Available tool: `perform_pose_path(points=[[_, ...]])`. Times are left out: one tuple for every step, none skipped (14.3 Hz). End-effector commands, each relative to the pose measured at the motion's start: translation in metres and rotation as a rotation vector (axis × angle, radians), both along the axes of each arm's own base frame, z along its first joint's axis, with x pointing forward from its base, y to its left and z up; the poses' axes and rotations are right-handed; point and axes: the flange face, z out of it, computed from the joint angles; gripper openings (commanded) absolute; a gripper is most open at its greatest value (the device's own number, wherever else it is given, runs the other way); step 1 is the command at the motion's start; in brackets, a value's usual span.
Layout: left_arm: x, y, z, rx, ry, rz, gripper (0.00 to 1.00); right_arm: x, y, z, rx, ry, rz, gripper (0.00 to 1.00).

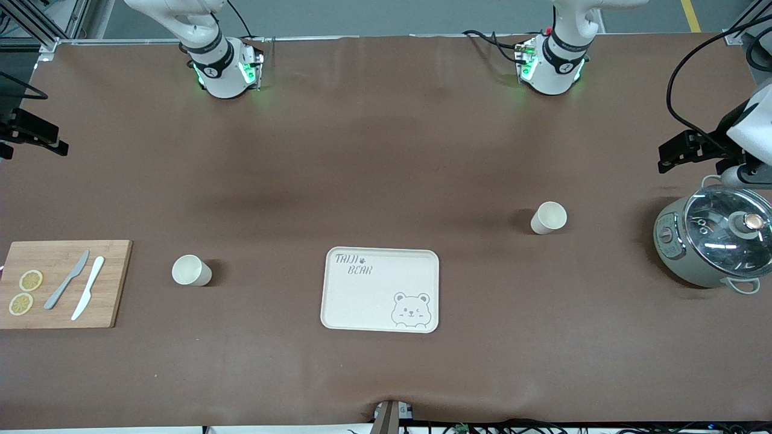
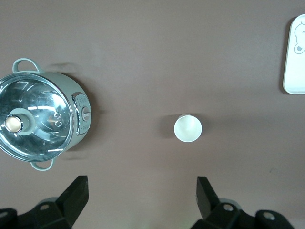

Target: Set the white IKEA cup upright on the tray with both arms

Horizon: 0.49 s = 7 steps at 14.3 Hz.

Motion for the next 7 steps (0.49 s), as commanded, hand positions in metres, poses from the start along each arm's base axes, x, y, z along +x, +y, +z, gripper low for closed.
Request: perform_pose_path(points=[[0.0026, -0.0014, 0.0039, 0.008, 0.004, 0.01, 1.0, -0.0072, 0.0017, 0.0045, -0.011, 0.0, -0.008, 1.0], [0.0028, 0.001, 0.0046, 0.006, 0.003, 0.01, 1.0, -0.0071, 0.0017, 0.0038, -0.011, 0.001, -0.008, 1.0], [0.0024, 0.0009, 0.0062, 0.005, 0.0, 0.011, 1.0, -0.0071, 0.0017, 0.0038, -0.011, 0.001, -0.008, 1.0], [0.0023, -0.0007, 0.0069, 0.006, -0.002, 0.011, 1.0, -0.0071, 0.0017, 0.0038, -0.011, 0.001, -0.008, 1.0], [0.0027, -0.0019, 0.006, 0.003, 0.0, 0.01, 1.0, -0.0071, 0.0017, 0.0038, -0.011, 0.001, -0.008, 1.0], [0.0031, -0.0033, 0.0064, -0.002, -0.004, 0.005, 1.0, -0.0071, 0.0017, 0.0038, -0.011, 0.001, -0.008, 1.0], [0.0066, -0.0026, -0.0002, -0.008, 0.006, -0.006, 1.0, -0.0071, 0.0017, 0.0038, -0.011, 0.001, -0.008, 1.0]])
